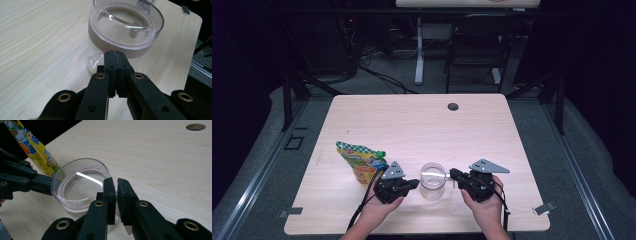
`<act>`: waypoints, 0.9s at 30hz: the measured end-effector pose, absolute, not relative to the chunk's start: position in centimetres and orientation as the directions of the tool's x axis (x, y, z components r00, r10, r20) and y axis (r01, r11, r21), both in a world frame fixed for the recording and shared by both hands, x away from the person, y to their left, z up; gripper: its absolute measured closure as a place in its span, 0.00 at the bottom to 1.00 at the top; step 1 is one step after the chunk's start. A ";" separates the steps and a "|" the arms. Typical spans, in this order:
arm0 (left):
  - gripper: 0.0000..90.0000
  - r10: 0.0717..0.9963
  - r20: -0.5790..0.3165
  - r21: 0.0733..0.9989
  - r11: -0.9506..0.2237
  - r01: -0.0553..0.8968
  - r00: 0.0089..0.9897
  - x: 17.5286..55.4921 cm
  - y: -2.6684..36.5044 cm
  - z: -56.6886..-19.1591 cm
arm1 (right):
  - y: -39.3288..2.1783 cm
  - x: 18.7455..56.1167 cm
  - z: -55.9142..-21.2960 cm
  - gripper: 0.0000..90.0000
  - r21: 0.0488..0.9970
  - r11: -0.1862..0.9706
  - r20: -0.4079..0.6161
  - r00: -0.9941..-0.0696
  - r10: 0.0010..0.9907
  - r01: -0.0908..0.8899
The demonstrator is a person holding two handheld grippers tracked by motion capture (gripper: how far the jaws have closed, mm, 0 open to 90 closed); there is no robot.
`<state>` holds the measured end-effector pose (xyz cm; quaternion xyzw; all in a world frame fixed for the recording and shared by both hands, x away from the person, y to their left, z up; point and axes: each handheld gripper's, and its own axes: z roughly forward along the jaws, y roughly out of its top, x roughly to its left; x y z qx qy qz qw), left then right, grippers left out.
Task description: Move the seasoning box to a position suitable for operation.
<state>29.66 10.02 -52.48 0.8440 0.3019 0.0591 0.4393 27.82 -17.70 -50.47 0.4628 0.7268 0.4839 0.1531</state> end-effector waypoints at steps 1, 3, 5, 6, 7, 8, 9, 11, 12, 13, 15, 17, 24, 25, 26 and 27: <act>0.99 0.558 -0.166 0.775 -0.437 0.458 0.813 29.7 10.0 -52.4 | -17.7 27.8 -50.5 0.95 0.845 0.103 0.226 -0.525 0.821 0.525; 0.99 0.559 -0.160 0.778 -0.435 0.452 0.814 29.7 9.9 -52.5 | -17.7 27.8 -50.5 0.95 0.845 0.100 0.229 -0.525 0.820 0.525; 0.99 0.558 -0.166 0.775 -0.436 0.458 0.813 29.7 9.9 -52.4 | -17.7 27.8 -50.5 0.95 0.846 0.101 0.226 -0.524 0.821 0.524; 0.99 0.558 -0.166 0.775 -0.436 0.458 0.813 29.7 10.0 -52.4 | -17.7 27.8 -50.5 0.95 0.846 0.101 0.226 -0.524 0.821 0.524; 0.99 0.557 -0.167 0.775 -0.436 0.458 0.813 29.7 10.0 -52.4 | -17.7 27.8 -50.5 0.95 0.846 0.101 0.226 -0.524 0.821 0.524; 0.99 0.557 -0.168 0.775 -0.435 0.458 0.813 29.7 10.0 -52.4 | -17.7 27.8 -50.5 0.94 0.846 0.101 0.226 -0.524 0.821 0.524; 0.99 0.557 -0.170 0.775 -0.434 0.459 0.813 29.7 10.0 -52.4 | -17.7 27.8 -50.5 0.94 0.846 0.102 0.226 -0.524 0.821 0.524; 0.99 0.558 -0.173 0.775 -0.431 0.461 0.812 29.7 10.0 -52.4 | -17.7 27.8 -50.5 0.94 0.846 0.101 0.227 -0.524 0.821 0.524; 0.99 0.557 -0.172 0.777 -0.430 0.460 0.813 29.7 10.0 -52.3 | -17.7 27.8 -50.5 0.94 0.846 0.101 0.227 -0.524 0.821 0.524; 0.99 0.555 -0.170 0.780 -0.429 0.455 0.814 29.7 10.0 -52.3 | -17.6 27.7 -50.5 0.94 0.846 0.102 0.226 -0.524 0.821 0.524; 0.99 0.550 -0.188 0.783 -0.416 0.463 0.813 29.8 10.1 -52.2 | -17.7 27.7 -50.5 0.94 0.845 0.106 0.223 -0.525 0.821 0.524; 0.99 0.548 -0.185 0.781 -0.422 0.461 0.816 29.7 10.1 -52.0 | -17.7 27.7 -50.5 0.94 0.845 0.107 0.222 -0.525 0.822 0.524; 0.99 0.548 -0.182 0.784 -0.420 0.457 0.816 29.8 10.1 -51.9 | -17.7 27.7 -50.5 0.93 0.845 0.108 0.219 -0.523 0.824 0.524; 0.99 0.549 -0.180 0.784 -0.421 0.456 0.816 29.8 10.1 -51.9 | -17.7 27.7 -50.5 0.93 0.845 0.108 0.219 -0.523 0.824 0.523; 0.99 0.549 -0.180 0.785 -0.420 0.456 0.816 29.8 10.1 -51.9 | -17.7 27.7 -50.5 0.92 0.845 0.107 0.220 -0.523 0.824 0.524; 0.99 0.552 -0.177 0.784 -0.421 0.456 0.815 29.8 10.1 -51.8 | -17.7 27.7 -50.5 0.92 0.844 0.105 0.224 -0.524 0.822 0.525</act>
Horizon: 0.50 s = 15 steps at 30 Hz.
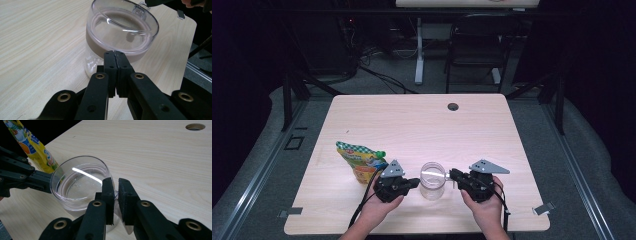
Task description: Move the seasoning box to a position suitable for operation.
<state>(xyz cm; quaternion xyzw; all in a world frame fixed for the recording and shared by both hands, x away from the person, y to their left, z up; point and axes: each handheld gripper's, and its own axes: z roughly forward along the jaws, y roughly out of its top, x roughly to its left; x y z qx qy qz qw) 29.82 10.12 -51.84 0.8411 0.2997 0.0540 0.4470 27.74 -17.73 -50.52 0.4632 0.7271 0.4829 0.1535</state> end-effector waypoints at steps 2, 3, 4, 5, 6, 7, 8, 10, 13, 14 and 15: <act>0.99 0.548 -0.191 0.788 -0.409 0.460 0.815 29.9 10.2 -51.8 | -17.8 27.7 -50.5 0.92 0.844 0.105 0.224 -0.523 0.822 0.527; 0.99 0.545 -0.192 0.786 -0.412 0.460 0.816 29.9 10.2 -51.7 | -17.8 27.7 -50.5 0.91 0.844 0.106 0.221 -0.522 0.824 0.526; 0.99 0.546 -0.189 0.790 -0.410 0.457 0.816 29.9 10.2 -51.6 | -17.8 27.7 -50.5 0.91 0.844 0.109 0.219 -0.522 0.825 0.526; 0.99 0.545 -0.187 0.789 -0.412 0.456 0.817 29.9 10.2 -51.6 | -17.7 27.7 -50.5 0.90 0.844 0.108 0.221 -0.523 0.823 0.525; 0.99 0.545 -0.185 0.792 -0.410 0.453 0.818 29.9 10.2 -51.5 | -17.8 27.7 -50.5 0.90 0.844 0.109 0.219 -0.523 0.824 0.525; 0.99 0.545 -0.185 0.792 -0.410 0.452 0.818 29.9 10.2 -51.5 | -17.7 27.7 -50.5 0.90 0.845 0.107 0.221 -0.524 0.823 0.525; 0.99 0.545 -0.186 0.794 -0.407 0.452 0.818 29.9 10.2 -51.5 | -17.8 27.7 -50.5 0.89 0.844 0.112 0.217 -0.524 0.824 0.525; 0.99 0.545 -0.188 0.795 -0.405 0.453 0.817 29.9 10.1 -51.5 | -17.8 27.7 -50.5 0.87 0.843 0.114 0.218 -0.526 0.822 0.526; 0.99 0.543 -0.179 0.794 -0.413 0.447 0.820 29.9 10.1 -51.3 | -17.9 27.5 -50.4 0.84 0.845 0.122 0.211 -0.533 0.819 0.521; 0.99 0.542 -0.180 0.796 -0.410 0.445 0.821 29.9 10.1 -51.3 | -17.9 27.4 -50.4 0.82 0.846 0.126 0.208 -0.539 0.816 0.518; 0.98 0.542 -0.178 0.798 -0.409 0.442 0.822 29.9 10.0 -51.2 | -17.9 27.2 -50.3 0.81 0.847 0.130 0.208 -0.546 0.812 0.515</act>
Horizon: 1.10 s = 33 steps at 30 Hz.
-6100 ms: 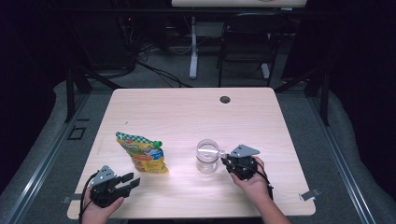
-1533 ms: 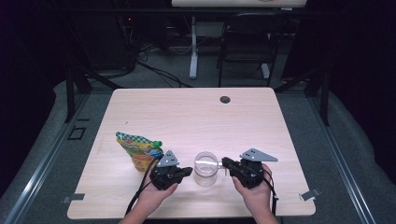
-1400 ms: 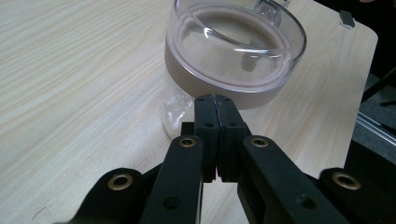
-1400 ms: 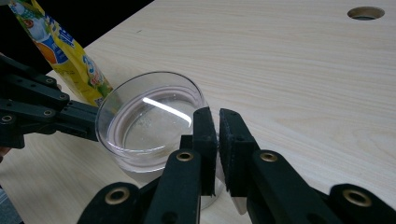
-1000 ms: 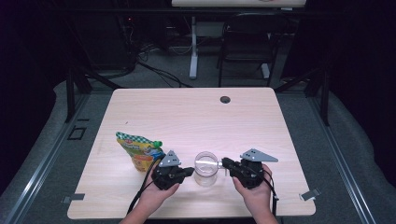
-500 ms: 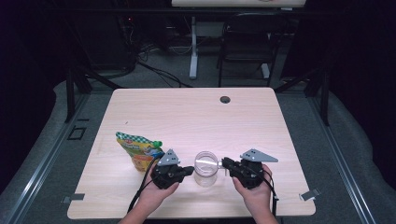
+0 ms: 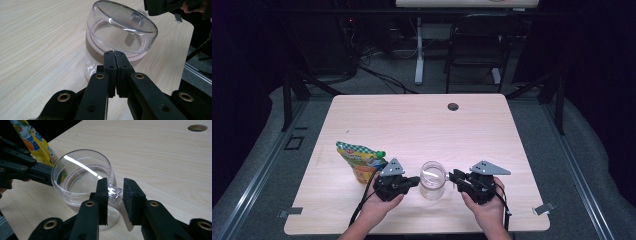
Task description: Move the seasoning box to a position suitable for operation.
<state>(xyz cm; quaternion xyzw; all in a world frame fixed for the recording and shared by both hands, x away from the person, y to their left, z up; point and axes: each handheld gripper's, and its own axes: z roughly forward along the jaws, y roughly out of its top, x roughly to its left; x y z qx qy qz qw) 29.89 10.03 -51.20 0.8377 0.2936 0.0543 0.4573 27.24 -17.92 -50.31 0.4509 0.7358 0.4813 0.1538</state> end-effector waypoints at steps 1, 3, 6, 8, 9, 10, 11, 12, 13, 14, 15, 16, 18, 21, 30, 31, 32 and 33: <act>0.98 0.540 -0.177 0.797 -0.411 0.442 0.823 29.9 10.0 -51.1 | -17.9 27.1 -50.2 0.80 0.848 0.137 0.204 -0.553 0.808 0.513; 0.98 0.542 -0.173 0.803 -0.406 0.437 0.822 29.9 9.9 -50.9 | -17.9 26.8 -50.1 0.78 0.848 0.153 0.190 -0.561 0.805 0.507; 0.98 0.543 -0.175 0.806 -0.400 0.436 0.821 30.0 9.7 -50.6 | -17.6 26.6 -50.0 0.72 0.839 0.180 0.183 -0.578 0.795 0.514; 0.98 0.545 -0.171 0.807 -0.401 0.434 0.821 30.1 9.6 -50.4 | -17.4 26.5 -50.0 0.67 0.830 0.203 0.173 -0.586 0.791 0.519; 0.98 0.543 -0.169 0.805 -0.405 0.434 0.822 30.1 9.5 -50.2 | -17.3 26.4 -50.1 0.64 0.832 0.210 0.165 -0.591 0.790 0.513; 0.98 0.545 -0.169 0.805 -0.404 0.434 0.821 30.1 9.4 -50.1 | -17.1 26.3 -50.0 0.60 0.833 0.232 0.140 -0.597 0.790 0.502; 0.98 0.544 -0.167 0.805 -0.407 0.432 0.823 30.1 9.4 -50.0 | -17.0 26.2 -50.1 0.58 0.836 0.239 0.129 -0.602 0.788 0.493; 0.98 0.543 -0.163 0.803 -0.412 0.430 0.824 30.2 9.3 -49.8 | -16.9 26.2 -50.1 0.57 0.838 0.253 0.113 -0.607 0.786 0.483; 0.97 0.544 -0.162 0.805 -0.410 0.429 0.823 30.2 9.2 -49.7 | -16.8 26.1 -50.0 0.56 0.838 0.262 0.105 -0.613 0.783 0.478; 0.97 0.543 -0.161 0.802 -0.415 0.430 0.824 30.3 9.1 -49.6 | -16.6 26.0 -50.0 0.55 0.840 0.266 0.101 -0.619 0.779 0.473; 0.97 0.545 -0.154 0.801 -0.419 0.426 0.824 30.3 9.0 -49.4 | -16.5 25.9 -50.0 0.54 0.840 0.271 0.098 -0.622 0.777 0.470; 0.97 0.544 -0.154 0.801 -0.419 0.427 0.825 30.3 8.9 -49.4 | -16.3 25.8 -50.0 0.54 0.841 0.278 0.088 -0.625 0.775 0.463; 0.97 0.543 -0.149 0.800 -0.425 0.424 0.826 30.4 8.8 -49.2 | -16.2 25.7 -49.9 0.52 0.843 0.290 0.074 -0.632 0.772 0.453; 0.97 0.543 -0.151 0.800 -0.424 0.425 0.826 30.4 8.7 -49.0 | -15.9 25.6 -49.9 0.50 0.845 0.301 0.060 -0.638 0.768 0.443; 0.97 0.539 -0.143 0.804 -0.426 0.415 0.830 30.4 8.5 -48.4 | -15.0 25.4 -50.1 0.47 0.848 0.322 0.027 -0.641 0.767 0.420; 0.97 0.539 -0.139 0.805 -0.427 0.412 0.831 30.4 8.5 -48.4 | -14.9 25.4 -50.1 0.46 0.847 0.331 0.017 -0.642 0.766 0.417; 0.96 0.539 -0.141 0.806 -0.424 0.413 0.830 30.4 8.5 -48.3 | -14.8 25.4 -50.1 0.46 0.848 0.330 0.016 -0.642 0.766 0.414; 0.96 0.538 -0.140 0.804 -0.428 0.412 0.831 30.5 8.5 -48.3 | -14.6 25.4 -50.2 0.46 0.849 0.337 0.002 -0.641 0.768 0.407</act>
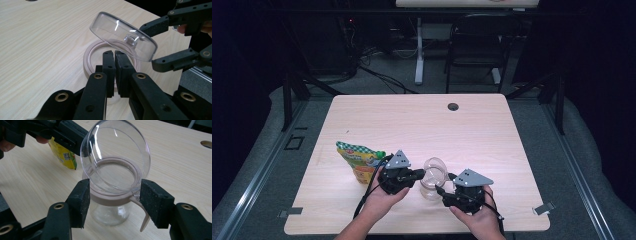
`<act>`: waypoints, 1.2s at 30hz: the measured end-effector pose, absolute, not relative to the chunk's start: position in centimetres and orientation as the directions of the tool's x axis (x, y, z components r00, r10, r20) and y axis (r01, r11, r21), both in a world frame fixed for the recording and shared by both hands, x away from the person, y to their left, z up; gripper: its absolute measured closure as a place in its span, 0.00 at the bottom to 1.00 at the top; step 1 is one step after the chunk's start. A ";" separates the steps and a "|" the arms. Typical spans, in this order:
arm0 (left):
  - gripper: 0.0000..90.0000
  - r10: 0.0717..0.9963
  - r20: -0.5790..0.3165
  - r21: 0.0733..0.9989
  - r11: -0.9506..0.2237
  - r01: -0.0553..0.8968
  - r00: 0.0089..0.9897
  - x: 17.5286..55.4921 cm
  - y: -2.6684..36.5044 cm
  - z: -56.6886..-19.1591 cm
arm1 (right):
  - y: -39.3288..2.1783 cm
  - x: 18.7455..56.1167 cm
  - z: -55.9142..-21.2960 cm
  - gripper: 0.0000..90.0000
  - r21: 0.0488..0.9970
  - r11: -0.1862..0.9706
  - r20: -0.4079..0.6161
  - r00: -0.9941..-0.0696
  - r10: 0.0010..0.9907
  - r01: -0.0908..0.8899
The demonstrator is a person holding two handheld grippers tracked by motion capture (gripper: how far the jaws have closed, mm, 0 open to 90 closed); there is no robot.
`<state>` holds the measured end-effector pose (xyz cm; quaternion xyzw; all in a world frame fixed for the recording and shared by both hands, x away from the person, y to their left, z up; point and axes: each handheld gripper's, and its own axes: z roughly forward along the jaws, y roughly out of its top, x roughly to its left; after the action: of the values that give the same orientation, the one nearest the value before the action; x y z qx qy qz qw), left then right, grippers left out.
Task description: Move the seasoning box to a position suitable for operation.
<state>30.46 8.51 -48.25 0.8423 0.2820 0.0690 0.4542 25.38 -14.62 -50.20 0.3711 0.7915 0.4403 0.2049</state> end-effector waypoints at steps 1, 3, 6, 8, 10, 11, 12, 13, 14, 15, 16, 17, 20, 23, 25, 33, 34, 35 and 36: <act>0.96 0.538 -0.138 0.805 -0.428 0.411 0.831 30.5 8.5 -48.2 | -14.5 25.4 -50.2 0.46 0.850 0.339 -0.006 -0.637 0.771 0.403; 0.96 0.540 -0.135 0.808 -0.425 0.407 0.831 30.5 8.5 -48.1 | -14.2 25.4 -50.3 0.45 0.853 0.340 -0.021 -0.626 0.780 0.396; 0.96 0.541 -0.141 0.809 -0.420 0.411 0.829 30.4 8.4 -48.1 | -14.0 25.4 -50.3 0.45 0.858 0.337 -0.032 -0.615 0.788 0.387; 0.96 0.541 -0.135 0.808 -0.425 0.408 0.830 30.5 8.4 -48.1 | -13.9 25.4 -50.3 0.44 0.860 0.336 -0.036 -0.612 0.790 0.383; 0.96 0.541 -0.137 0.805 -0.427 0.411 0.830 30.5 8.4 -48.2 | -13.8 25.4 -50.4 0.44 0.862 0.339 -0.044 -0.610 0.791 0.377; 0.96 0.543 -0.138 0.806 -0.425 0.413 0.828 30.5 8.4 -48.4 | -13.7 25.3 -50.3 0.44 0.863 0.340 -0.049 -0.608 0.792 0.373; 0.96 0.545 -0.138 0.803 -0.427 0.415 0.827 30.6 8.4 -48.5 | -13.7 25.3 -50.3 0.45 0.865 0.339 -0.051 -0.608 0.792 0.369; 0.96 0.546 -0.140 0.802 -0.427 0.418 0.826 30.6 8.5 -48.7 | -13.8 25.3 -50.3 0.45 0.867 0.340 -0.054 -0.609 0.791 0.365; 0.96 0.547 -0.141 0.798 -0.430 0.422 0.825 30.6 8.5 -48.8 | -13.8 25.2 -50.3 0.45 0.866 0.339 -0.051 -0.610 0.791 0.367; 0.96 0.548 -0.144 0.796 -0.431 0.425 0.824 30.6 8.5 -49.0 | -13.9 25.2 -50.2 0.45 0.867 0.337 -0.050 -0.609 0.791 0.366; 0.96 0.551 -0.143 0.794 -0.432 0.428 0.822 30.6 8.5 -49.2 | -13.9 25.2 -50.2 0.45 0.868 0.335 -0.049 -0.608 0.792 0.367; 0.96 0.548 -0.143 0.792 -0.436 0.427 0.824 30.7 8.5 -49.3 | -14.0 25.2 -50.2 0.45 0.870 0.328 -0.043 -0.607 0.794 0.367; 0.96 0.552 -0.141 0.789 -0.439 0.430 0.822 30.7 8.4 -49.7 | -14.1 25.2 -50.2 0.45 0.872 0.323 -0.040 -0.605 0.795 0.367; 0.96 0.554 -0.144 0.787 -0.439 0.435 0.820 30.7 8.4 -50.0 | -14.2 25.1 -50.1 0.46 0.874 0.320 -0.040 -0.602 0.797 0.366; 0.96 0.553 -0.147 0.786 -0.438 0.436 0.820 30.7 8.4 -50.1 | -14.3 25.0 -50.1 0.48 0.875 0.319 -0.039 -0.602 0.797 0.365; 0.96 0.549 -0.152 0.792 -0.430 0.433 0.822 30.8 8.5 -50.3 | -14.6 24.8 -50.0 0.51 0.881 0.310 -0.038 -0.599 0.800 0.359; 0.96 0.549 -0.151 0.792 -0.430 0.433 0.822 30.8 8.5 -50.3 | -14.6 24.8 -49.9 0.51 0.882 0.308 -0.037 -0.599 0.800 0.357; 0.96 0.549 -0.150 0.793 -0.430 0.432 0.822 30.8 8.5 -50.3 | -14.7 24.8 -49.9 0.51 0.882 0.306 -0.037 -0.595 0.803 0.358; 0.96 0.549 -0.149 0.793 -0.431 0.431 0.823 30.7 8.5 -50.3 | -14.8 24.7 -49.9 0.52 0.883 0.303 -0.034 -0.594 0.803 0.359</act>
<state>30.74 8.54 -50.28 0.8433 0.2904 0.0658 0.4474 24.74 -14.77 -49.88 0.3778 0.7689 0.4538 0.2451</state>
